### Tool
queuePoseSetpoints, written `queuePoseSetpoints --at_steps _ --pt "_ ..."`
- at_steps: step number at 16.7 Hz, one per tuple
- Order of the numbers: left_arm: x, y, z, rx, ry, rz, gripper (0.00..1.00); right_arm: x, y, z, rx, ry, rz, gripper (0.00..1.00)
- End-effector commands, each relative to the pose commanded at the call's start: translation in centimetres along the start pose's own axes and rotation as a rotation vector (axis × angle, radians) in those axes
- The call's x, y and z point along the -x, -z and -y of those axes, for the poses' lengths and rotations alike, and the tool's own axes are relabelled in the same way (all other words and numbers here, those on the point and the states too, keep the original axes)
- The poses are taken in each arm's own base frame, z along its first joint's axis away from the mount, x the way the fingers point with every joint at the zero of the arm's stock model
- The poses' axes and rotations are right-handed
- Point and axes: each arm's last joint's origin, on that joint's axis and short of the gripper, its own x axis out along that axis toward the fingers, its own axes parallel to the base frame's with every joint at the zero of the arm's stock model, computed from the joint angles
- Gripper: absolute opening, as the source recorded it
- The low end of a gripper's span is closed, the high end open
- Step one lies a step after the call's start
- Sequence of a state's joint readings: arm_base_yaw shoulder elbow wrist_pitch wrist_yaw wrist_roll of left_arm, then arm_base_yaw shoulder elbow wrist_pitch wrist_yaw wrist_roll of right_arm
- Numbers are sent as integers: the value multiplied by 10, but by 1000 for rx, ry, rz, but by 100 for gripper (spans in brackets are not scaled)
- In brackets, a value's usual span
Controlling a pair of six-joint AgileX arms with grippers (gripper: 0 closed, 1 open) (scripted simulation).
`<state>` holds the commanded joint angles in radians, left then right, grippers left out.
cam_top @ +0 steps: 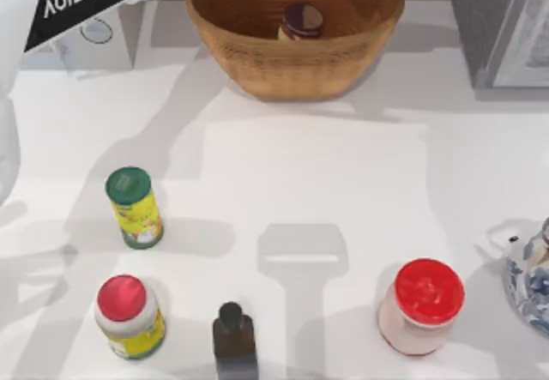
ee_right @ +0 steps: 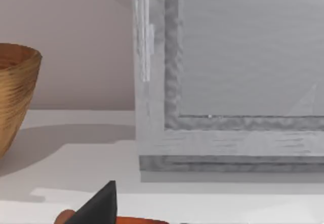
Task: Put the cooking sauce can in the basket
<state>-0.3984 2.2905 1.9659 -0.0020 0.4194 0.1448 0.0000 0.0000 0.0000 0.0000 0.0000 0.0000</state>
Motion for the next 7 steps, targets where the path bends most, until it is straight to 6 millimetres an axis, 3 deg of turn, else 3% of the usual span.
queuePoseSetpoints --at_steps 2,7 --pt "0 0 0 0 0 0 100 0 0 0 0 0 0 100" --pt "0 0 0 0 0 0 100 0 0 0 0 0 0 100"
